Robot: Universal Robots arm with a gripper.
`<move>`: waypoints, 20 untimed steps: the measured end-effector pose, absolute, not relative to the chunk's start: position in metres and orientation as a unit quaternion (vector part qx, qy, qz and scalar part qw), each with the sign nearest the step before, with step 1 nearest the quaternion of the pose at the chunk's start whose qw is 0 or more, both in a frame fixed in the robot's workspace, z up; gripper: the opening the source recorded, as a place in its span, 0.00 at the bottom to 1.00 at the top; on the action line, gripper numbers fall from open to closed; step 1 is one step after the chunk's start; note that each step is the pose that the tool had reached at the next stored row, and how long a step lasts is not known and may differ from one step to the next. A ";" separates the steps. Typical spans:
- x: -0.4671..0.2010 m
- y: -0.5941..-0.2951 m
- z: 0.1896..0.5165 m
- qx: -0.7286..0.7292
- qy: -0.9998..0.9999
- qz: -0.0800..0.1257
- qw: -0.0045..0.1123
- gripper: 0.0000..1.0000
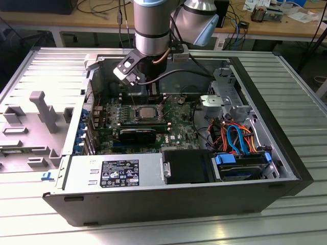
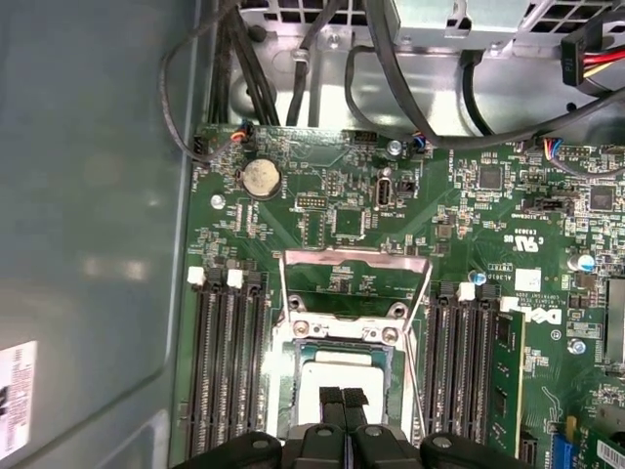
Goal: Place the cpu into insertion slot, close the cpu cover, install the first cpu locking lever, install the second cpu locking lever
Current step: 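Close the cpu cover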
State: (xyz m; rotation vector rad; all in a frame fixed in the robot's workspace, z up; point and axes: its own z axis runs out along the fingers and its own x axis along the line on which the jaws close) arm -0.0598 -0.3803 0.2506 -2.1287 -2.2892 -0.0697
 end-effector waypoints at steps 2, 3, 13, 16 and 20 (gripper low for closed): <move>-0.059 -0.380 0.254 -0.681 -0.732 -0.026 0.011 0.11; -0.059 -0.380 0.255 -0.681 -0.732 -0.028 0.013 0.11; -0.056 -0.382 0.262 -0.680 -0.731 -0.048 0.034 0.11; -0.052 -0.383 0.262 -0.680 -0.731 -0.044 0.037 0.11; -0.046 -0.383 0.262 -0.682 -0.731 -0.014 0.020 0.11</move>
